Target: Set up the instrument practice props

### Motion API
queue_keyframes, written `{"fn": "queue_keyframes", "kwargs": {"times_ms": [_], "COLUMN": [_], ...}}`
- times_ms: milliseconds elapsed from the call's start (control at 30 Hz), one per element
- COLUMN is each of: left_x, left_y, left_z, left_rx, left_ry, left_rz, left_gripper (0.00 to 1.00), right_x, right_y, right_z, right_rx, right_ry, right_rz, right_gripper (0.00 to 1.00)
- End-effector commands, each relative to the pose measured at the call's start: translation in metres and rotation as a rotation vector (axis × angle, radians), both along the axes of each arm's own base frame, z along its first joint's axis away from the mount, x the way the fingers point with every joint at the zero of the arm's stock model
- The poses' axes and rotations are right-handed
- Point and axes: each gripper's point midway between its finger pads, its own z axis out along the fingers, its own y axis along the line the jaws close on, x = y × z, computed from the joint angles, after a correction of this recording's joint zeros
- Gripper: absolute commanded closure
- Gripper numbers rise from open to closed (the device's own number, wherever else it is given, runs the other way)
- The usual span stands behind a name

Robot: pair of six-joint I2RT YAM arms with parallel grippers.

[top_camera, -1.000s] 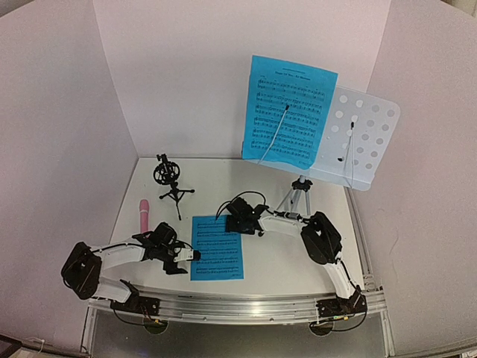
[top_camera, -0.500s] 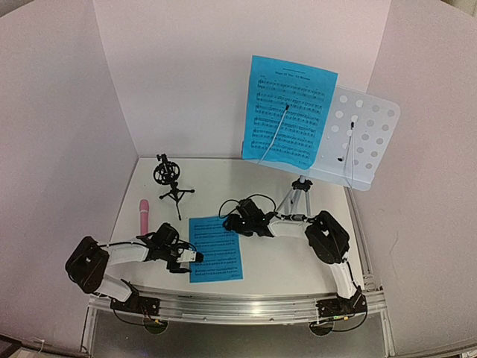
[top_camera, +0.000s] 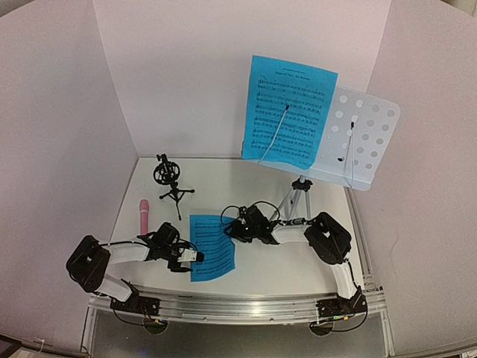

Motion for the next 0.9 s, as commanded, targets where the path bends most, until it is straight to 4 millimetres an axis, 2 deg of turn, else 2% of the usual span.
{"fn": "queue_keyframes", "kwargs": {"times_ms": [0, 167, 233, 400, 533, 600, 700, 800, 867], "left_x": [-0.007, -0.009, -0.008, -0.009, -0.002, 0.007, 0.040, 0.070, 0.075], "left_y": [0.016, 0.016, 0.016, 0.016, 0.011, 0.007, -0.001, 0.005, 0.008], "left_z": [-0.015, -0.015, -0.015, -0.013, -0.002, 0.013, 0.061, 0.107, 0.132], "left_rx": [0.093, 0.091, 0.090, 0.090, 0.071, 0.047, -0.090, -0.232, -0.311], "left_ry": [0.000, 0.005, 0.006, 0.013, 0.025, 0.070, 0.185, 0.340, 0.457], "left_rz": [-0.023, -0.026, -0.027, -0.025, 0.028, 0.102, 0.305, 0.528, 0.628], "left_gripper": [0.27, 0.27, 0.27, 0.27, 0.27, 0.26, 0.23, 0.17, 0.14], "right_x": [-0.014, -0.003, -0.001, 0.001, 0.002, 0.000, -0.006, -0.016, -0.024], "right_y": [-0.020, -0.026, -0.025, -0.024, -0.023, -0.021, -0.017, -0.018, -0.017], "right_z": [-0.014, -0.005, -0.004, -0.002, 0.010, 0.019, 0.045, 0.075, 0.095], "right_rx": [-0.083, -0.099, -0.101, -0.107, -0.121, -0.117, -0.101, -0.112, -0.121], "right_ry": [0.050, -0.005, -0.014, -0.023, -0.054, -0.076, -0.141, -0.223, -0.280], "right_rz": [-0.029, -0.063, -0.066, -0.063, -0.034, 0.000, 0.053, 0.084, 0.106], "right_gripper": [0.66, 0.87, 0.92, 1.00, 1.00, 1.00, 1.00, 1.00, 1.00]}}
